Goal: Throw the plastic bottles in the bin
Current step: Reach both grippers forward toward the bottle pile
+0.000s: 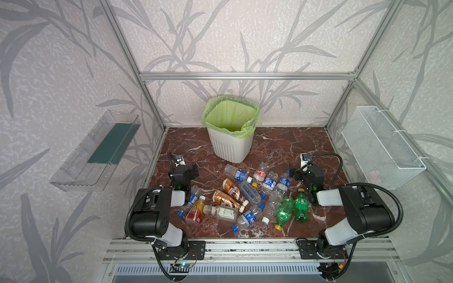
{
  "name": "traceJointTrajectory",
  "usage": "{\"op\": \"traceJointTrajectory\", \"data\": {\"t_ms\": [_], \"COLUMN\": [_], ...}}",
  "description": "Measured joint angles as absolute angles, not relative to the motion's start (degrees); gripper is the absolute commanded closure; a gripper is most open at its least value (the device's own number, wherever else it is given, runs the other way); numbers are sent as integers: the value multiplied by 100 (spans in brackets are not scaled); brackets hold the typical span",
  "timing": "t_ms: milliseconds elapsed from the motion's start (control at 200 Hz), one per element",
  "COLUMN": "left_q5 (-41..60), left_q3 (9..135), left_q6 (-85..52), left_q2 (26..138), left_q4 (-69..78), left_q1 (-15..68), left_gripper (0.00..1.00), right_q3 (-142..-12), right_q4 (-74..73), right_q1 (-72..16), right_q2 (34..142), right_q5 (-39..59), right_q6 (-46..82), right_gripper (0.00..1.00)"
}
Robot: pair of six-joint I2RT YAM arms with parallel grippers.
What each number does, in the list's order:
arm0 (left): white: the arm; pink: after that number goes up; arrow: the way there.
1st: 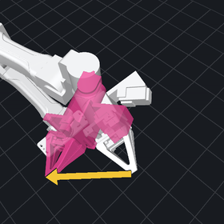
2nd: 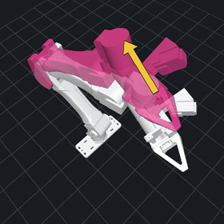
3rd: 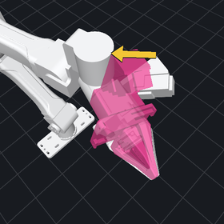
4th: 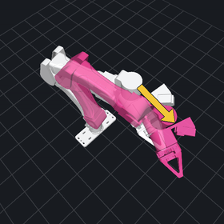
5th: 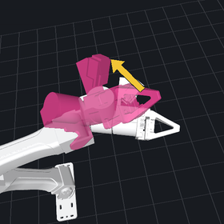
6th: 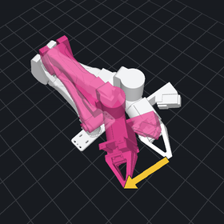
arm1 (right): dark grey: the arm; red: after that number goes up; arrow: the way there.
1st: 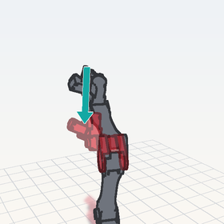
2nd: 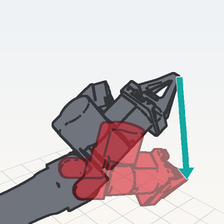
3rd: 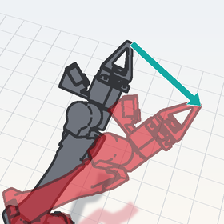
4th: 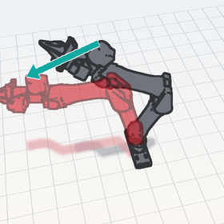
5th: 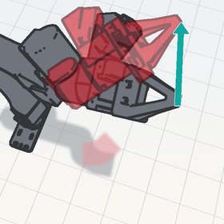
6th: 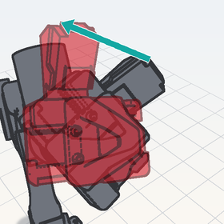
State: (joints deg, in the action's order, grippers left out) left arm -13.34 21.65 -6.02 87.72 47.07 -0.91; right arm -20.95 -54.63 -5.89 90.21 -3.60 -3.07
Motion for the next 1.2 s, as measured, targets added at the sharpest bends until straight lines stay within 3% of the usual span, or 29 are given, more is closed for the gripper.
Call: {"op": "traceJointTrajectory", "data": {"t_ms": [940, 1070, 1205], "left_q5": [-1350, -1772, -2344], "left_q3": [2165, 2346, 3538], "left_q6": [-609, -832, -1496], "left_q2": [8744, 8029, 6917], "left_q4": [4696, 3686, 1708], "left_q1": [-93, -93, -93], "left_gripper": [1, 2, 7], "right_q3": [-2053, -2331, -3828], "right_q4": [-5450, -3903, -1678], "right_q1": [-589, -591, -526], "right_q2": [8980, 7994, 6858], "right_q5": [-443, -919, -1199], "right_q6": [-320, 58, 1234], "right_gripper": [0, 3, 11]}}
